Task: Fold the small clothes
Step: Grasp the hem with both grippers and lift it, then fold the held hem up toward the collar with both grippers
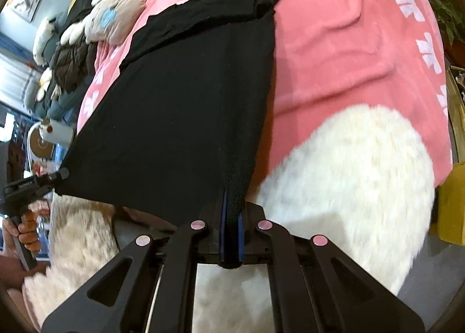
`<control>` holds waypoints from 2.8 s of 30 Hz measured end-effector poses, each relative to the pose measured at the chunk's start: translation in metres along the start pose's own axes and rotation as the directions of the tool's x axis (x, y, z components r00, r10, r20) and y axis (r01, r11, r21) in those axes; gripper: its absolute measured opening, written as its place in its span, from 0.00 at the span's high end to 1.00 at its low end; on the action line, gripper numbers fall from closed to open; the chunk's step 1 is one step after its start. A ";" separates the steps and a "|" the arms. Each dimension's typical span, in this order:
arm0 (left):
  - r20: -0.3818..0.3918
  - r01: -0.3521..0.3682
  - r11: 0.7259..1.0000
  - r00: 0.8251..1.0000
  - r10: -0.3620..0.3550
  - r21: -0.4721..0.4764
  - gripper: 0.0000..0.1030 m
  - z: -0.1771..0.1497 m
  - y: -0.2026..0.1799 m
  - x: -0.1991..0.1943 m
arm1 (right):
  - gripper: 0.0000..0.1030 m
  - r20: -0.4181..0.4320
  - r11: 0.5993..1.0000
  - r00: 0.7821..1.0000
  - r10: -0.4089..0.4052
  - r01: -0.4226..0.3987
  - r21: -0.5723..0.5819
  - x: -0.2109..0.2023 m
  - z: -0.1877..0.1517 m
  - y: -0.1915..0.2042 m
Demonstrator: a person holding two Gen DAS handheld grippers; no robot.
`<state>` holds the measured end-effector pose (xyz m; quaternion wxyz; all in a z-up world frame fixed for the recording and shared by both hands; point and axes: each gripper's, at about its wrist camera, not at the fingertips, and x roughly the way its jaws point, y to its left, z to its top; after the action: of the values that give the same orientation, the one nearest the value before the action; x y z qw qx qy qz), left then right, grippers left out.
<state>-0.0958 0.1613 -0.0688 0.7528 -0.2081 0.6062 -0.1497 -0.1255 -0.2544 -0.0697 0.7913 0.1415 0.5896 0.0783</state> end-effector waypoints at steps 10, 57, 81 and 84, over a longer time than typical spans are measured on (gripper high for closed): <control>0.147 0.044 0.998 0.988 -0.051 0.052 0.95 0.047 -0.035 -0.049 | 0.96 0.273 0.998 0.960 0.062 -0.058 -0.024 -0.076 0.069 0.021; 0.059 -0.203 0.978 0.977 0.205 -0.045 0.97 0.203 0.011 0.112 | 0.94 0.059 0.981 0.981 -0.187 0.184 0.054 0.112 0.200 -0.054; 0.111 -0.296 0.954 0.951 0.290 0.041 0.44 0.217 -0.045 0.119 | 0.94 0.134 0.990 0.991 0.030 -0.011 -0.141 0.078 0.253 -0.053; 0.084 -0.335 0.941 0.940 0.329 0.058 0.44 0.218 -0.048 0.133 | 0.93 -0.001 0.990 0.995 -0.101 0.101 -0.098 0.112 0.241 -0.074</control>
<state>0.1469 0.0851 -0.1194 0.7960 -0.0812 0.5988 -0.0344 0.1347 -0.3240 -0.1311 0.7986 0.0722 0.5937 0.0675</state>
